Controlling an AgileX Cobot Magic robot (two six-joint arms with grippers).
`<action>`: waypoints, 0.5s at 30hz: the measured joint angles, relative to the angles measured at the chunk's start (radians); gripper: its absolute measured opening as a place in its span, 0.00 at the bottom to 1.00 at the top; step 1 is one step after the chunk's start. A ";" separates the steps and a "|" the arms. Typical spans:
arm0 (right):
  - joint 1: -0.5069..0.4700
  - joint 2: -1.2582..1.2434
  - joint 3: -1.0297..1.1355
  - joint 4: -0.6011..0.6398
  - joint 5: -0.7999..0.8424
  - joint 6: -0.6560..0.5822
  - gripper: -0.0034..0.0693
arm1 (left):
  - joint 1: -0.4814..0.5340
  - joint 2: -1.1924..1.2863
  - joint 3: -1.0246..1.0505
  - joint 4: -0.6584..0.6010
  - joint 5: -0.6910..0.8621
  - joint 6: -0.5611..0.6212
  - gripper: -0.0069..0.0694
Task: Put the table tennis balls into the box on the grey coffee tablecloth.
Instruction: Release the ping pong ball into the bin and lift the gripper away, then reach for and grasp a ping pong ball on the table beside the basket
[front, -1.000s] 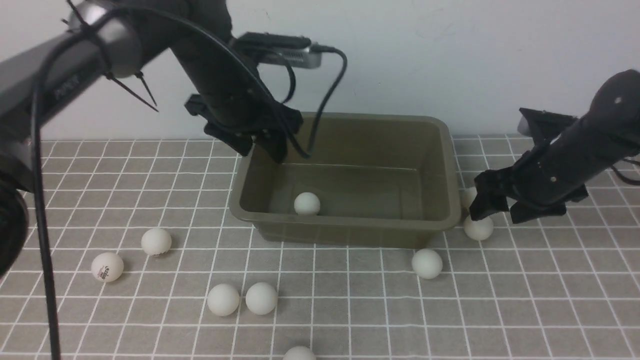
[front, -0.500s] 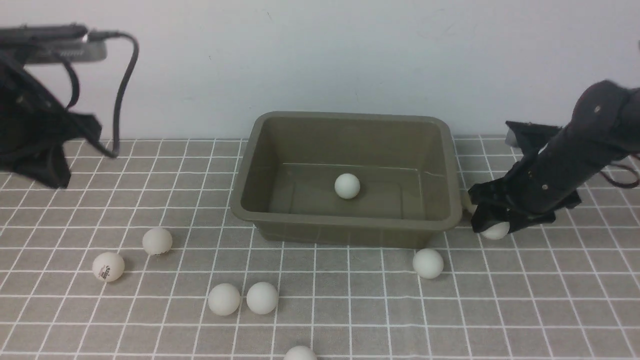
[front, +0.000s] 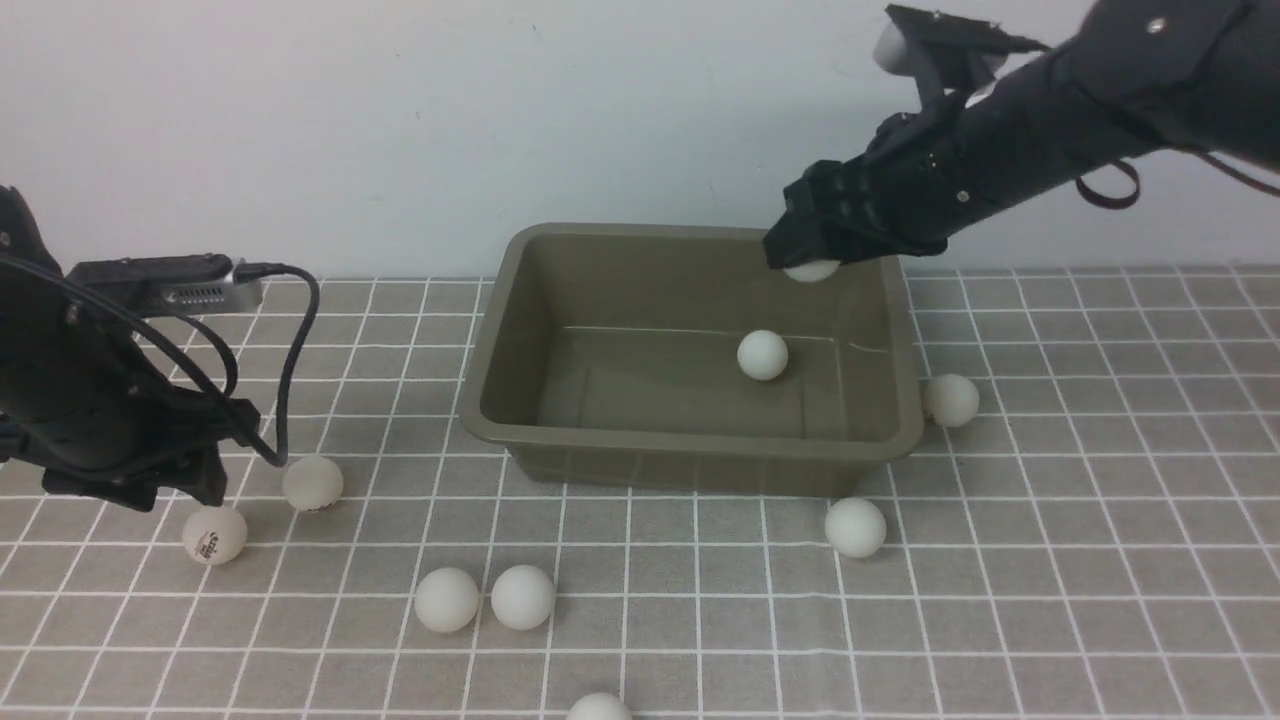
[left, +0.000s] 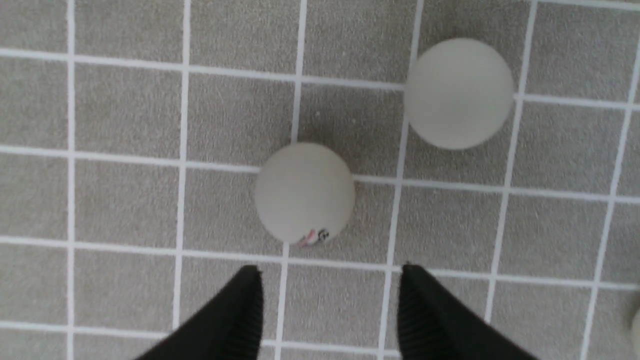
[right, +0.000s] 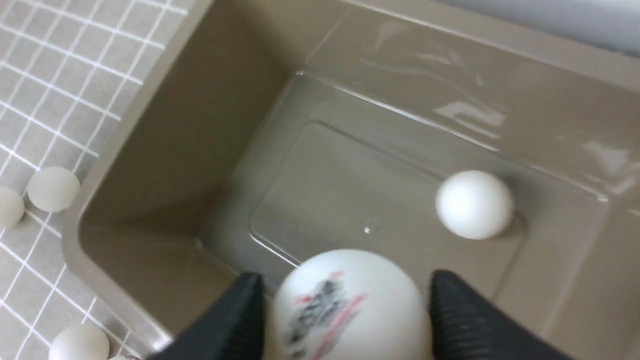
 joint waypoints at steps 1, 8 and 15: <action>0.000 0.024 -0.037 -0.005 0.033 0.015 0.70 | -0.001 0.020 0.000 0.000 -0.012 0.000 0.69; -0.002 0.058 -0.216 -0.139 0.229 0.075 0.97 | -0.006 0.130 0.000 0.027 -0.076 -0.015 0.88; -0.080 0.003 -0.303 -0.310 0.343 0.103 0.66 | -0.006 0.223 -0.002 0.030 -0.109 -0.022 0.53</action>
